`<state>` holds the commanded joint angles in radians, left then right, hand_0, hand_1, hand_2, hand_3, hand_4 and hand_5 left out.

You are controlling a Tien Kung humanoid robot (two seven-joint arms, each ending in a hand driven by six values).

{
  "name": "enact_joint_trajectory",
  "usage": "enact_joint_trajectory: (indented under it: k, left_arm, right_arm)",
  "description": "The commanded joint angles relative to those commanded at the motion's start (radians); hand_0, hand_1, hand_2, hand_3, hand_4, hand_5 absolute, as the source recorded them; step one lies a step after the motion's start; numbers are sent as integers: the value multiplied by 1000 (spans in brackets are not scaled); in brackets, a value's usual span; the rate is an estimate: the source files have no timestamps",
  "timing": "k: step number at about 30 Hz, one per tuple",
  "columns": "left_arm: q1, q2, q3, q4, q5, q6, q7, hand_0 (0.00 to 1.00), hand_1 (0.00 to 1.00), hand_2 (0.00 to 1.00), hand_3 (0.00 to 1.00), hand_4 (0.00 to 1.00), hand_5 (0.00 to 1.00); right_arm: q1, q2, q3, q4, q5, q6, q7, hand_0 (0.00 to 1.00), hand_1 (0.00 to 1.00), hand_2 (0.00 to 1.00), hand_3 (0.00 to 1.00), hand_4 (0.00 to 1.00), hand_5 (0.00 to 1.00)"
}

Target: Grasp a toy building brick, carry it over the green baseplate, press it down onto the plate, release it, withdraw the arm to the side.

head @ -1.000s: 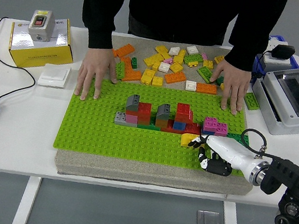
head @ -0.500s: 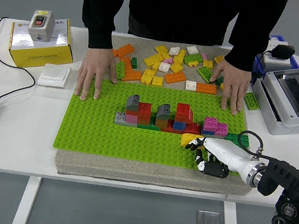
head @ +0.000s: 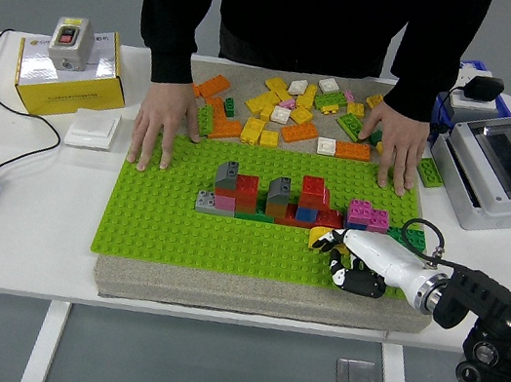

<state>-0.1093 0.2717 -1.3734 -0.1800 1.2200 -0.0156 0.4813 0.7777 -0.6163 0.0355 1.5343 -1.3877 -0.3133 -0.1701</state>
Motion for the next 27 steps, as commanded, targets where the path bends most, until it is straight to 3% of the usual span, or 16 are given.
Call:
enact_joint_trajectory:
  k: [19,27]
  left_arm:
    - [2,-1,-5,0,5,-1,-2,686,634,564,648,91,537]
    - [2,-1,-2,0,-4,-1,-2,686,634,563,650,92,537]
  right_arm:
    - [-5,2,8,-18,6,1,1,225,263,747,756,2,343]
    - [-5,-16,16,-10,3,6,-3,226,263,745,753,2,346]
